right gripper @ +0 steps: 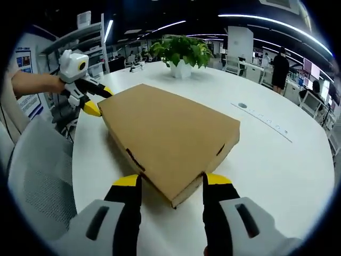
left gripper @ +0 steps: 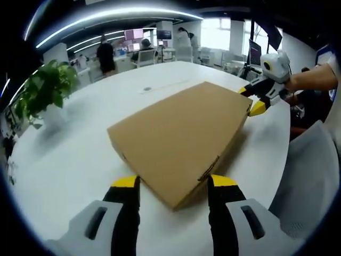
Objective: Operate the shoe box by opening the lid, removing the specified soft item, and placing it in the target area until the item is outside and the box remains undamaged.
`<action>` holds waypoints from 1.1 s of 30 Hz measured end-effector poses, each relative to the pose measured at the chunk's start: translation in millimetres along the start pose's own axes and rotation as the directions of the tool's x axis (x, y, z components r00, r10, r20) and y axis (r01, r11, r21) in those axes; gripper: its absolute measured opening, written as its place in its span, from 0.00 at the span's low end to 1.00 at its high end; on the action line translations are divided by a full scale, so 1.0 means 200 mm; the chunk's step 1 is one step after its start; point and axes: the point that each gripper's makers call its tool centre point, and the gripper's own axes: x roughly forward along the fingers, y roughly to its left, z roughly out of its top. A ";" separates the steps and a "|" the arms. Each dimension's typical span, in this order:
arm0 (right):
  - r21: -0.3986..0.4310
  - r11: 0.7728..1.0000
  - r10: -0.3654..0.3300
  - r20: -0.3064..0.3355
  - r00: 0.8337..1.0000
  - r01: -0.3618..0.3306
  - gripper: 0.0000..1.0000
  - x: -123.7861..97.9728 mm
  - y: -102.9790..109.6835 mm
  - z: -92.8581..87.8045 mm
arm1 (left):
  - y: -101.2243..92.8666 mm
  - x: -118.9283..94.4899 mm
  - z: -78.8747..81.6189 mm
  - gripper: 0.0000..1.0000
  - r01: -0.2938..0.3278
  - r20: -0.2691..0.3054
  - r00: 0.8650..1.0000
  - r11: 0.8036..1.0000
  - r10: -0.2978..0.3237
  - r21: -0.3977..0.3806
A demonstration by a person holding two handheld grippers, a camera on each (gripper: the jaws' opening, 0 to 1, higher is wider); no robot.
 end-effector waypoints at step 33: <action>0.039 0.999 -0.016 0.031 0.999 0.015 0.39 0.07 0.38 0.04 | 0.13 -0.24 -0.20 0.50 0.061 -0.010 0.998 0.997 -0.061 0.045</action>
